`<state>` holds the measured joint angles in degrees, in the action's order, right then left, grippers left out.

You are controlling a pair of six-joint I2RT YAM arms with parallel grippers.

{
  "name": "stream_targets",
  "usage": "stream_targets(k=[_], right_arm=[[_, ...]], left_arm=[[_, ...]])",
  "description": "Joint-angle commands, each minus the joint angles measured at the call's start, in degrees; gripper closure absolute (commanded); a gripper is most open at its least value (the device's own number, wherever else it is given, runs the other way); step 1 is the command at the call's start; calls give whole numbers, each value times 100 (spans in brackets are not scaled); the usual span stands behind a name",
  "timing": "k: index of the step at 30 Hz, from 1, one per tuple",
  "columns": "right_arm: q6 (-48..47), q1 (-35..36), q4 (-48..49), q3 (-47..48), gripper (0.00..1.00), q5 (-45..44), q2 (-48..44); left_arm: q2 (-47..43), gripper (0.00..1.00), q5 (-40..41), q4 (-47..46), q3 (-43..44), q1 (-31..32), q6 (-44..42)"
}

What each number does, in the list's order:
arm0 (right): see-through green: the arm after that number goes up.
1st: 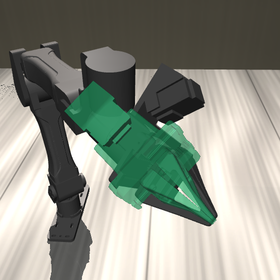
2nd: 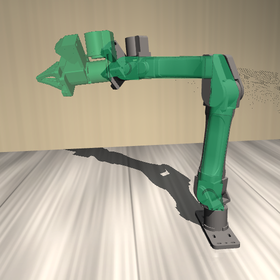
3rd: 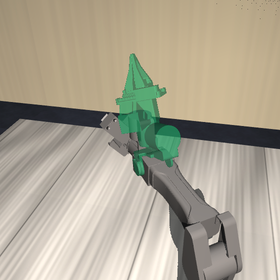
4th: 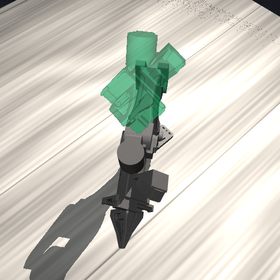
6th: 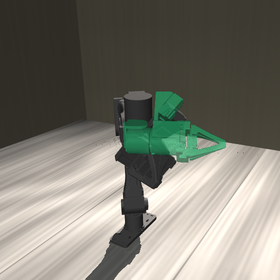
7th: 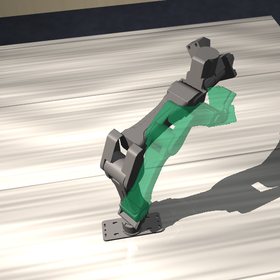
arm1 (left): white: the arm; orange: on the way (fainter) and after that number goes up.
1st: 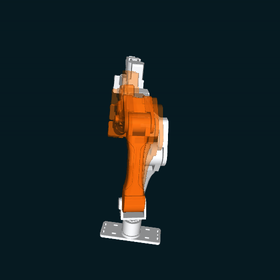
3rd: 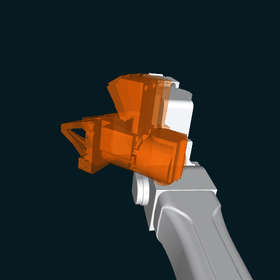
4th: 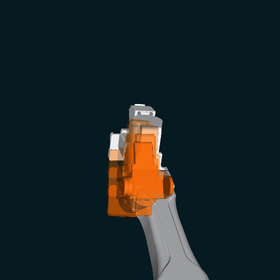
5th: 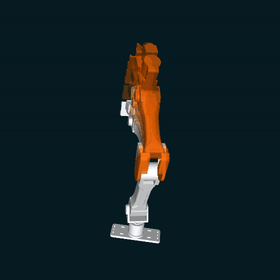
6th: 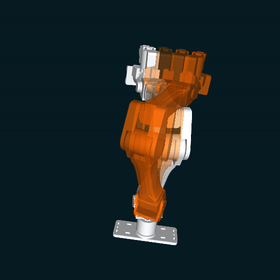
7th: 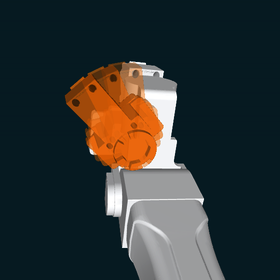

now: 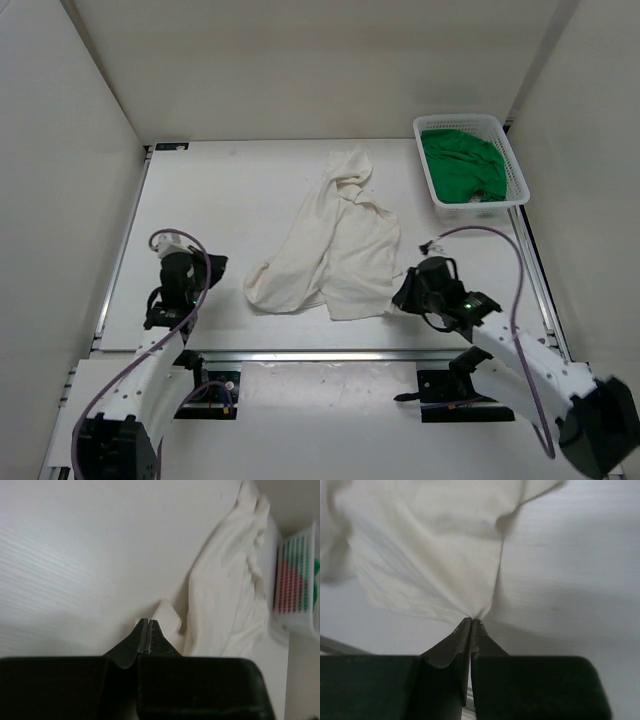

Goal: Fold and stack the t-shirts
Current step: Flatten out the tshirt

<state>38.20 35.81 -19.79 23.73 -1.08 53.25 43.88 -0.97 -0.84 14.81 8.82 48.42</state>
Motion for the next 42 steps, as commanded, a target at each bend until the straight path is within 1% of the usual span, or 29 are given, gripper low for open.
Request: stream_targets(k=[1, 2, 4, 5, 6, 8, 10, 11, 12, 13, 14, 15, 16, 17, 18, 20, 21, 22, 23, 25, 29, 31, 34, 36, 37, 38, 39, 41, 42], right_arm=[[-93, -1063, -990, -17, 100, -35, -1357], [-76, -1346, -957, -52, 100, 55, -1744], [-75, -1750, -1166, 61, 100, 642, -2011], [-162, -2014, -1193, 140, 100, 714, -2055], [-233, -2165, -1316, 228, 100, 836, -2230], [-347, -2569, -1465, 360, 100, 952, -2459], [-487, -2623, -1649, 649, 100, 778, -2566], [-575, -2571, -1729, 964, 100, 611, -2566], [-681, -2492, -1895, 1280, 100, 235, -2531], [-734, -2352, -1993, 1397, 100, -178, -2548], [-778, -2246, -2072, 1563, 100, -556, -2548], [-909, -2176, -2073, 1730, 100, -655, -2566], [-928, -2079, -2107, 1775, 100, -917, -2540], [-980, -2070, -2125, 1741, 100, -964, -2513], [-1007, -2026, -2125, 1619, 100, -1025, -2443], [-998, -2060, -2029, 1374, 100, -667, -2390], [-998, -2139, -1933, 1180, 100, -561, -2381], [-1007, -2183, -1819, 1117, 100, -360, -2390], [-1051, -2184, -1757, 1073, 100, -262, -2355], [-1138, -2272, -1687, 1143, 100, -191, -2302], [-1166, -2395, -1475, 968, 100, 257, -2118], [-1192, -2334, -1431, 976, 100, 223, -2074], [-1096, -2079, -1440, 923, 100, 135, -2074], [-1078, -1965, -1387, 880, 100, 134, -2065], [-1025, -1877, -1370, 888, 100, 135, -2039], [-998, -1894, -1369, 888, 100, 126, -2047], [-1033, -1868, -1361, 879, 100, -66, -2047], [-1025, -1858, -1352, 871, 100, 2, -2091], [-1033, -1850, -1335, 862, 100, 64, -2091]], left_arm=[[-555, 100, 86, 1144, 819, -697, -657], [-582, 100, 376, 1513, 1083, -680, -868], [-678, 100, 632, 1962, 1252, -487, -1027], [-740, 100, 581, 2191, 1261, -452, -1011], [-862, 100, 502, 2289, 1174, -329, -984], [-1126, 98, 641, 2544, 851, -100, -905], [-1285, 95, 669, 2441, 550, -29, -861], [-1250, 91, 460, 2240, 367, -82, -844], [-1067, 88, 318, 2090, 252, -108, -861], [-804, 83, 21, 1714, 198, -30, -809], [-463, 78, -130, 1353, 128, 171, -704], [-250, 75, 25, 1176, 171, 312, -651], [178, 68, 88, 930, 293, 757, -633], [583, 63, 306, 719, 382, 1171, -650], [796, 61, 430, 673, 600, 1392, -702], [1559, 51, 431, 428, 890, 1954, -808], [1702, 47, 370, 392, 1084, 2018, -887], [1981, 45, 318, 392, 1251, 2079, -1000], [2237, 44, 239, 470, 1322, 2123, -1045], [2431, 43, 124, 357, 1410, 2176, -1142], [2564, 39, -34, 164, 1393, 2221, -1151], [2660, 37, -219, -65, 1314, 2212, -1186], [3012, 41, -297, 66, 1594, 2405, -1300], [3363, 55, -351, 58, 1718, 2528, -1327], [3425, 70, -377, 49, 1718, 2554, -1318], [3487, 78, -334, 32, 1788, 2589, -1327], [3461, 92, -177, 66, 1763, 2572, -1275], [3182, 100, 35, 84, 1728, 2441, -1152], [2910, 100, 88, 258, 1736, 2319, -1125]])
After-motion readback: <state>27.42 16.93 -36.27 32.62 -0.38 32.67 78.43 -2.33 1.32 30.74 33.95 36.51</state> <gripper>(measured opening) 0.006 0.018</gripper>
